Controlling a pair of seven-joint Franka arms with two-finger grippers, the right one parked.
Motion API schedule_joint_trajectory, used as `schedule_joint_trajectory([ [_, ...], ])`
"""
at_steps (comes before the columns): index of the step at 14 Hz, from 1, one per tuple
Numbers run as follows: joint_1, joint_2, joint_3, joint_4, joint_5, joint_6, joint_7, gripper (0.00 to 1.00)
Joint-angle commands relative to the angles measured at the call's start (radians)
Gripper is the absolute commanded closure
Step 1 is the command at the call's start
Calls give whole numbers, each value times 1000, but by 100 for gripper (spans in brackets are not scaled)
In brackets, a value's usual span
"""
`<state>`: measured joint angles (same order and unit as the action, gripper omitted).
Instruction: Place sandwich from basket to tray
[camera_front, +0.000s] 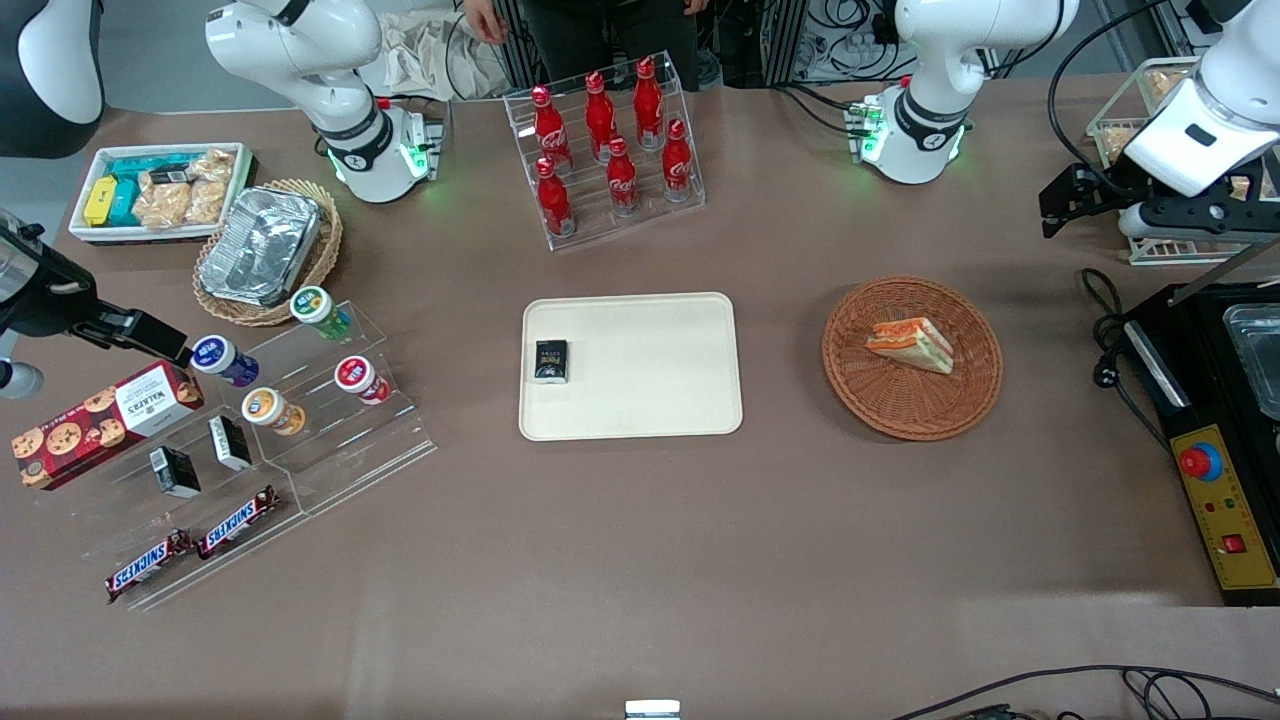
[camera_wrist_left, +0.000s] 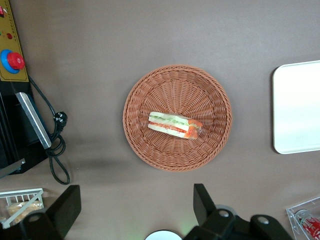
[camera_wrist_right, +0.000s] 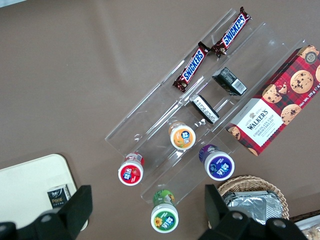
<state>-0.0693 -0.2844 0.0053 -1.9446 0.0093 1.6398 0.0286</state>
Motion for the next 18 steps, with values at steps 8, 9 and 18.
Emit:
schedule_joint_trajectory([
  [8,26,14,-5,29,-34,-75,-300,0],
  [9,23,13,-8,29,-32,-74,-330,0],
  [18,2,-50,-11,-118,-28,-39,-619,0],
])
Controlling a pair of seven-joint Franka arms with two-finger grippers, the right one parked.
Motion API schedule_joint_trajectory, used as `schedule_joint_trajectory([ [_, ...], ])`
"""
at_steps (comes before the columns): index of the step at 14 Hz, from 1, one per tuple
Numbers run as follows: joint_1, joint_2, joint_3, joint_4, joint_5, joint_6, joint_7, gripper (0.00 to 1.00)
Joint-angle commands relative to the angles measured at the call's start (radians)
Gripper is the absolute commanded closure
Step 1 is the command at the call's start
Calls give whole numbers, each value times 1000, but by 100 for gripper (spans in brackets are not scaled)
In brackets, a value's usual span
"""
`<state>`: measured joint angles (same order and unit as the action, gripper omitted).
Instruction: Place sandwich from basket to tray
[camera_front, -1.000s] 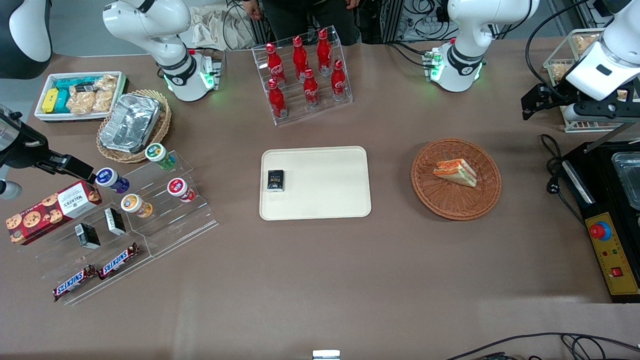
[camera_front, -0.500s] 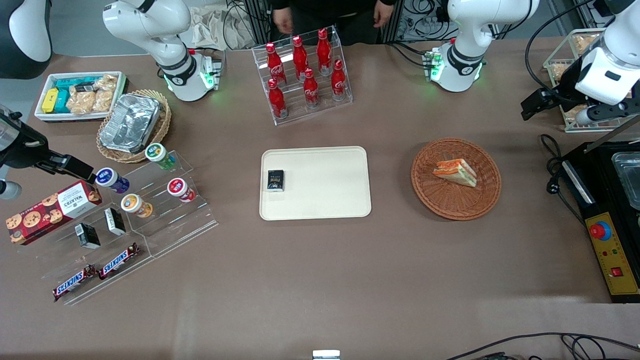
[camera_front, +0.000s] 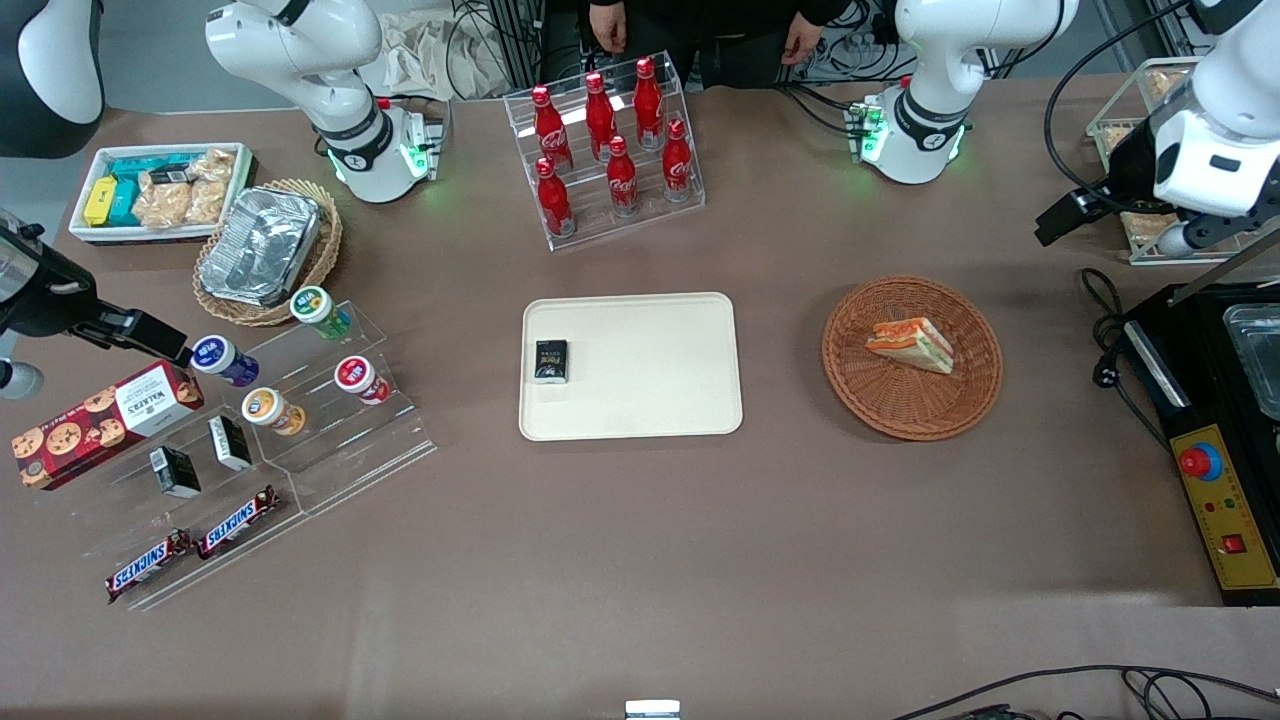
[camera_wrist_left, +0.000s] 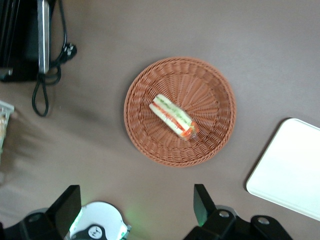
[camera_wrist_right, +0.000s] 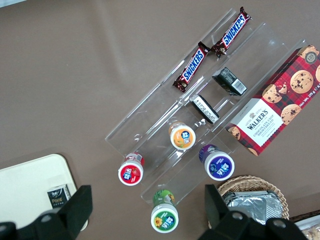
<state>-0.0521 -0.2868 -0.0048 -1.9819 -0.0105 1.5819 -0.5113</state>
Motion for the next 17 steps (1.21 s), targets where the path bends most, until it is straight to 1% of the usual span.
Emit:
schedule_joint_trajectory([
  [1,-15,-55,-1,-127,-8,58,-128,0],
  [4,-43,-58,-3,-244,-8,192,-274,0],
  [5,-49,-51,-3,-276,1,232,-333,0],
  [6,-66,-48,-4,-326,33,287,-392,0],
  [8,-81,-38,-7,-455,47,473,-514,0],
  [9,-83,-10,-9,-486,46,536,-576,0],
  [11,-112,102,-11,-467,49,578,-668,0],
  [14,-112,158,-11,-448,27,627,-730,0],
  [17,-117,242,-12,-384,27,650,-817,0],
])
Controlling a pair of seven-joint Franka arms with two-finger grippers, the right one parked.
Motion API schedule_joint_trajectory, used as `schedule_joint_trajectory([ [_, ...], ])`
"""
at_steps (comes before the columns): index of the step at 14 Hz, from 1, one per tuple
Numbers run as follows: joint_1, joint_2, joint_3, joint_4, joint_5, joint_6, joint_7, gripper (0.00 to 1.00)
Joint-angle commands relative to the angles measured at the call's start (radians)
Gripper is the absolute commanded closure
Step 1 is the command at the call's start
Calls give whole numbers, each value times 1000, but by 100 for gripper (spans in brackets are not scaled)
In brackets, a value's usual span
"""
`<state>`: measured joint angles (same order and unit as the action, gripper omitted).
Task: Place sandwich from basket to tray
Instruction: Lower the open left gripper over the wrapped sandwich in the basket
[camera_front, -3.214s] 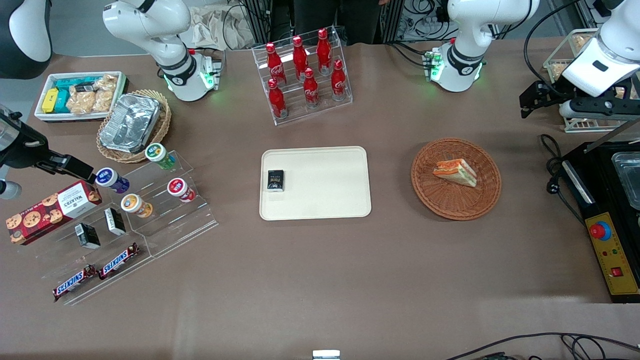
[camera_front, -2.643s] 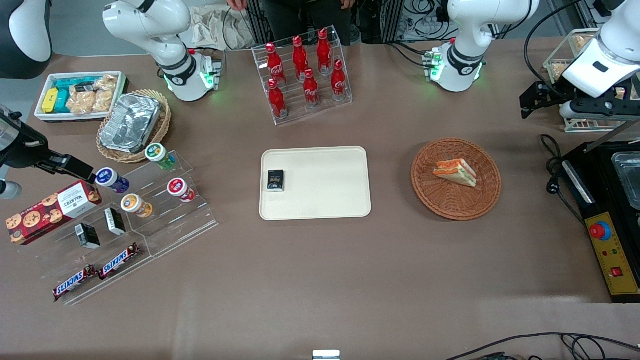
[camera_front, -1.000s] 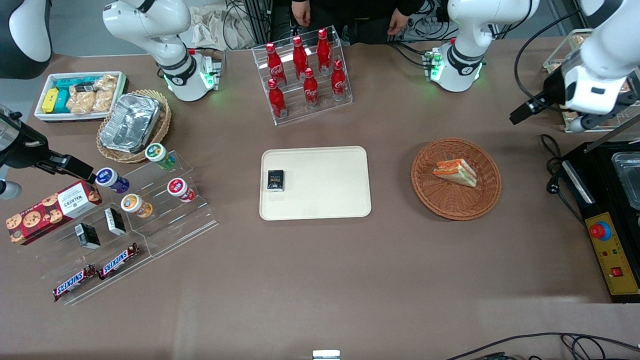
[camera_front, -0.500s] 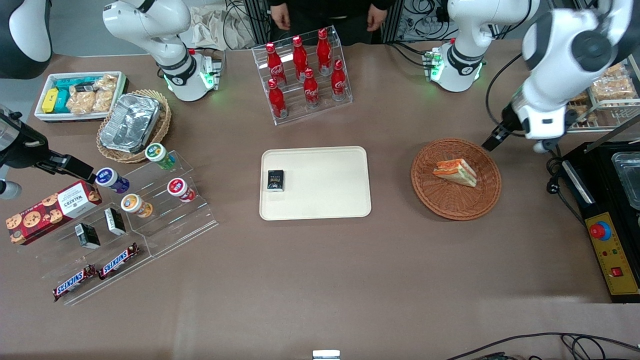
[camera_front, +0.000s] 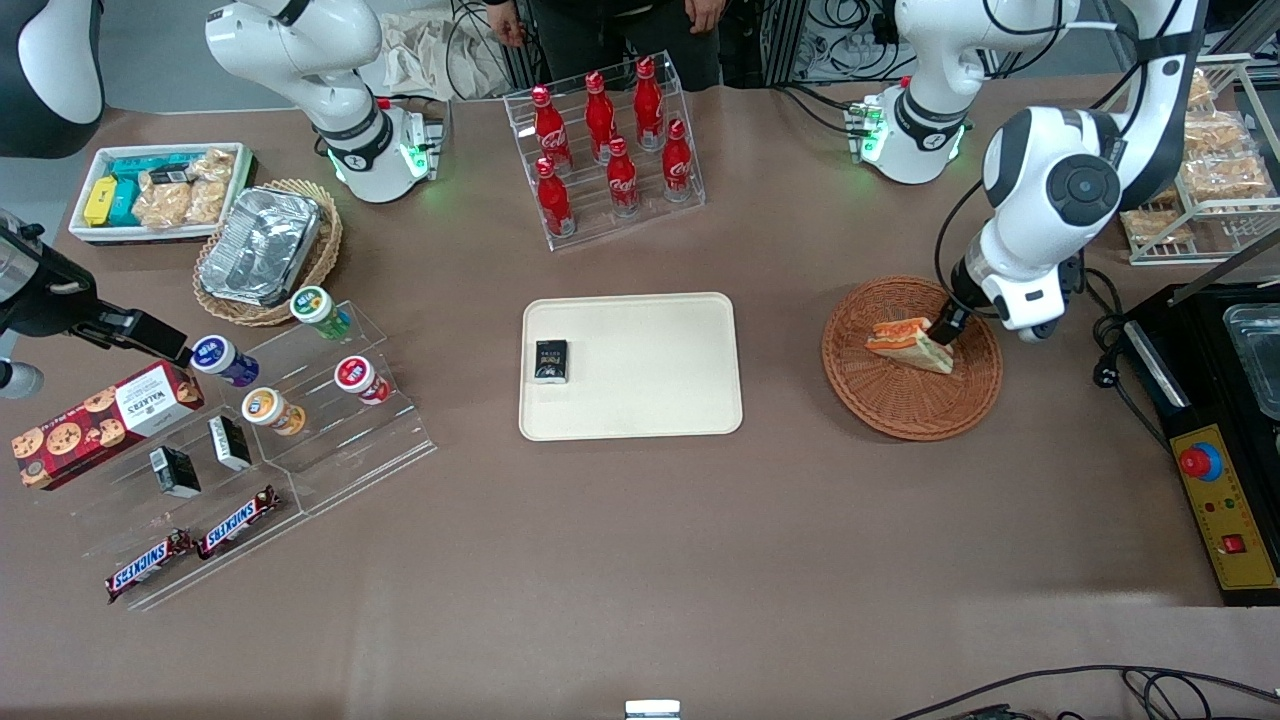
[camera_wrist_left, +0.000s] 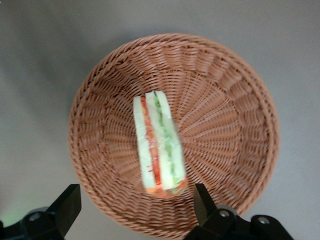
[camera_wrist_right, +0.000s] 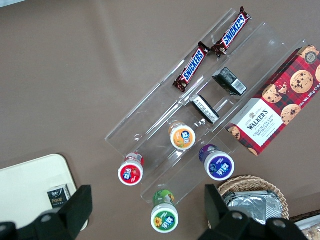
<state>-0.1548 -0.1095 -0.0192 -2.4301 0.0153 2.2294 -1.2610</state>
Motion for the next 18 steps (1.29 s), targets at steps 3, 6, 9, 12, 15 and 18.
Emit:
schedule_joint_trajectory([
  [3,-17,112,2,71,3,29,-92,0],
  [6,-29,142,-1,75,3,52,-129,0],
  [9,-32,188,-2,77,0,102,-153,0],
  [12,-40,231,-10,79,0,150,-170,1],
  [15,-43,257,-10,77,0,174,-175,8],
  [18,-45,280,-10,75,-3,203,-227,34],
])
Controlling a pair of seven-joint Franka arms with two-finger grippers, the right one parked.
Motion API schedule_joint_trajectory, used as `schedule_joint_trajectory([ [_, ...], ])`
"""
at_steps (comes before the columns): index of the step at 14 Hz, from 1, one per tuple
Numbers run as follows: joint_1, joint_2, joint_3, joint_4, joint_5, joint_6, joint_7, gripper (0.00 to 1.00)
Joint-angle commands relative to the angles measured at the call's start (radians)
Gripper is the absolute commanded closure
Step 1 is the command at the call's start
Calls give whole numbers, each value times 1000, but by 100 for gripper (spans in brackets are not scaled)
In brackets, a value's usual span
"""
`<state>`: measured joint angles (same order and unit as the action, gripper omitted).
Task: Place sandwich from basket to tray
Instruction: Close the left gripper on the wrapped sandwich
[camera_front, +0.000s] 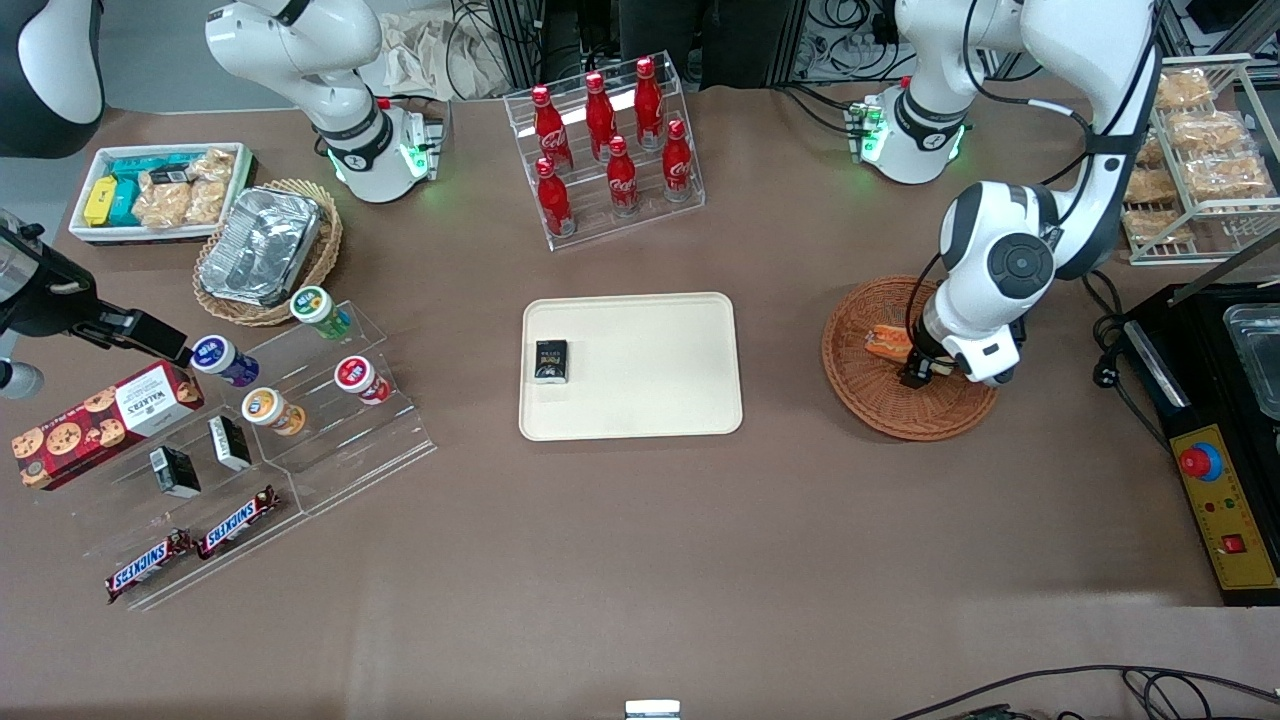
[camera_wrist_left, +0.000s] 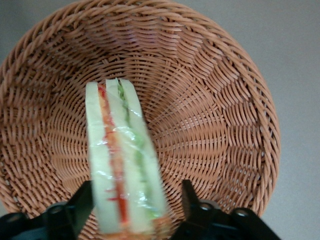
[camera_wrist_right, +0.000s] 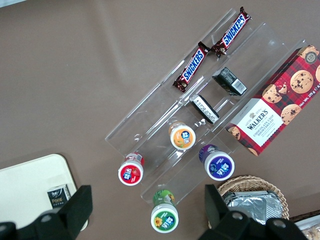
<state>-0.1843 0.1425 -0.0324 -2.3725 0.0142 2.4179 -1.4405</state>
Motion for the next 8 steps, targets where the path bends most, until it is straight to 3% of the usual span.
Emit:
schedule_joint_trajectory([
  [1,-15,29,3,15,1,15,-47,52],
  [2,-15,28,3,13,7,15,-47,81],
  [3,-15,25,3,12,13,13,-40,100],
  [8,-20,-79,3,21,15,-46,-25,100],
])
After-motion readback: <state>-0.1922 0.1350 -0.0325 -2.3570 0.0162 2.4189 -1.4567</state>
